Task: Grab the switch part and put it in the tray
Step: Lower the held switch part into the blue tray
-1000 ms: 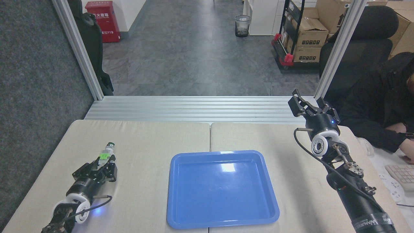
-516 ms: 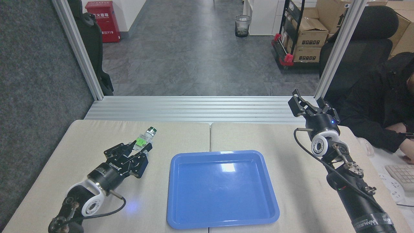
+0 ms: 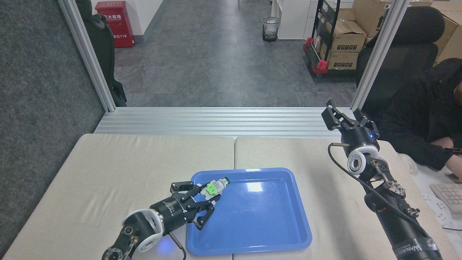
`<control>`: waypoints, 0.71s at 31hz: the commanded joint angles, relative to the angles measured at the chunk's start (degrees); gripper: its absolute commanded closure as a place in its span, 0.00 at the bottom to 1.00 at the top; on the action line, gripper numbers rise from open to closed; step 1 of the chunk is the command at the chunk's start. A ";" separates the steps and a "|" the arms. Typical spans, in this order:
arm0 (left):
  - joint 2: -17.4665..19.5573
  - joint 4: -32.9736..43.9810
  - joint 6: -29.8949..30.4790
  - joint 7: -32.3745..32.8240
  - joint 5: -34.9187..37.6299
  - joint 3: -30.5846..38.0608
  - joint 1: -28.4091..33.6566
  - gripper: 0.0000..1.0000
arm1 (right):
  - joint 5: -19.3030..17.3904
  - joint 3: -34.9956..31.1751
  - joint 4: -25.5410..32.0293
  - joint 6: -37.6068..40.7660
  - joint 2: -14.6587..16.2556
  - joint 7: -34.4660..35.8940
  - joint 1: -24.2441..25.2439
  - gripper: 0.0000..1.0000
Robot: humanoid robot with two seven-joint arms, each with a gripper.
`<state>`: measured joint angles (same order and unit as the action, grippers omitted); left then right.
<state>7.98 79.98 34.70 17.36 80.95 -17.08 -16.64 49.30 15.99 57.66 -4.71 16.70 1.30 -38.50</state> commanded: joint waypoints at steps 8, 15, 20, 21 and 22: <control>-6.39 -2.73 0.02 1.97 8.00 -10.96 0.29 0.93 | 0.00 0.01 0.00 0.05 0.00 0.02 0.01 0.01; -9.03 -1.67 -0.77 1.71 7.73 -10.25 0.29 0.59 | 0.00 0.01 0.00 0.05 0.00 0.02 0.01 0.01; -10.70 -0.88 -4.64 1.71 7.65 -10.17 -0.06 0.33 | -0.08 0.01 0.00 0.05 0.00 0.02 -0.08 0.01; -10.70 -0.79 -4.99 1.54 7.56 -10.17 -0.06 0.31 | -0.08 0.01 0.00 0.05 0.00 0.02 0.01 0.01; -10.79 -0.79 -5.25 1.45 7.38 -10.08 -0.15 0.28 | 0.00 0.01 0.00 0.05 0.00 0.02 0.01 0.01</control>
<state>1.90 78.60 31.51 19.19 88.08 -24.65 -16.50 49.29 15.99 57.66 -4.71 16.70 1.30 -38.51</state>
